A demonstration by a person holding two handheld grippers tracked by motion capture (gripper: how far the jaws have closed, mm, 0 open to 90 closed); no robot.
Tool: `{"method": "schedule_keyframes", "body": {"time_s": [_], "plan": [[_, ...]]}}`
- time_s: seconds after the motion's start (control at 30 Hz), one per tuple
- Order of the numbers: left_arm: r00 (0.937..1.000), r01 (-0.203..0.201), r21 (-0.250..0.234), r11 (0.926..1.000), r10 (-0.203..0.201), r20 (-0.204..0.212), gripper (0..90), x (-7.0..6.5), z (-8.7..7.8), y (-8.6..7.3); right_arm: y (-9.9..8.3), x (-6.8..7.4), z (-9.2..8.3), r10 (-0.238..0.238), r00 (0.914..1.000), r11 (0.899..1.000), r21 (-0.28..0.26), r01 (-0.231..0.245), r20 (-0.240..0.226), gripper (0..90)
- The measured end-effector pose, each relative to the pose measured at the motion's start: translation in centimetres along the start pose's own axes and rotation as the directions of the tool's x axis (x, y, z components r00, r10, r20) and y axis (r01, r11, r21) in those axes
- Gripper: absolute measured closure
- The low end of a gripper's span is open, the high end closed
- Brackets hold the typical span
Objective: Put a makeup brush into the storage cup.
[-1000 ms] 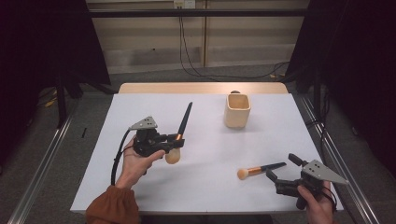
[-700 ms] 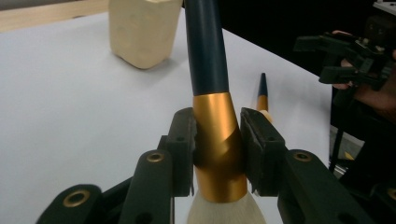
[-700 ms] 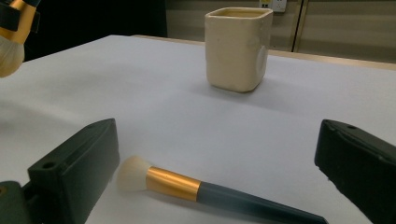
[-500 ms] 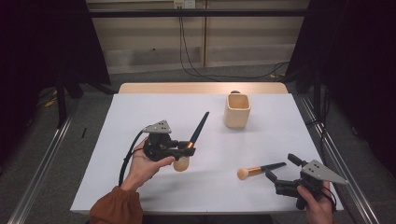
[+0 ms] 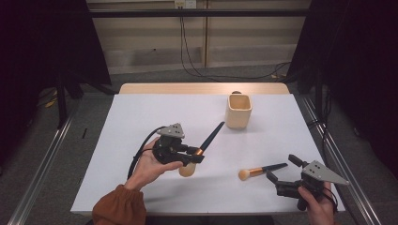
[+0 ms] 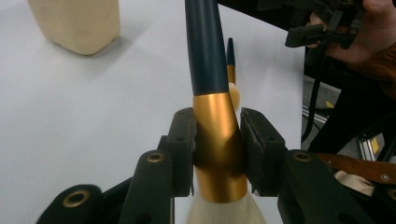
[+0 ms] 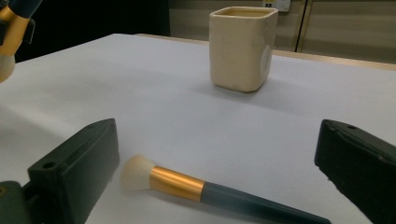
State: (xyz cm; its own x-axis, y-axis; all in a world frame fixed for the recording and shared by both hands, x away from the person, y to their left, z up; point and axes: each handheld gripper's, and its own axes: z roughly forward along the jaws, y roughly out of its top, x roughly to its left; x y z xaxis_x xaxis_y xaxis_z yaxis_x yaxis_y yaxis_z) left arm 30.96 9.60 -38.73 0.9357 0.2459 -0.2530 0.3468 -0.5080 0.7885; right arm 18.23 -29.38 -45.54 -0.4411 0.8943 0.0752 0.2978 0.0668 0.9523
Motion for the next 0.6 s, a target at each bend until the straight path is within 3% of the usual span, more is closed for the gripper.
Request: {"method": "schedule_keyframes", "body": {"time_s": [0.23, 0.6], "plan": [[0.9997, -0.015, 0.055, 0.9984, 0.014, 0.021, 66.7, -0.1, 0.3, 0.6, 0.0, 0.1, 0.1, -0.003, 1.0000, 1.000, 0.000, 0.003, -0.004, 0.0], [0.9970, -0.059, 0.155, 0.9862, 0.051, 0.058, 66.7, -0.7, 0.7, 1.4, 0.0, 0.2, 0.2, -0.010, 0.9998, 1.000, 0.005, 0.010, -0.019, 0.0]]}}
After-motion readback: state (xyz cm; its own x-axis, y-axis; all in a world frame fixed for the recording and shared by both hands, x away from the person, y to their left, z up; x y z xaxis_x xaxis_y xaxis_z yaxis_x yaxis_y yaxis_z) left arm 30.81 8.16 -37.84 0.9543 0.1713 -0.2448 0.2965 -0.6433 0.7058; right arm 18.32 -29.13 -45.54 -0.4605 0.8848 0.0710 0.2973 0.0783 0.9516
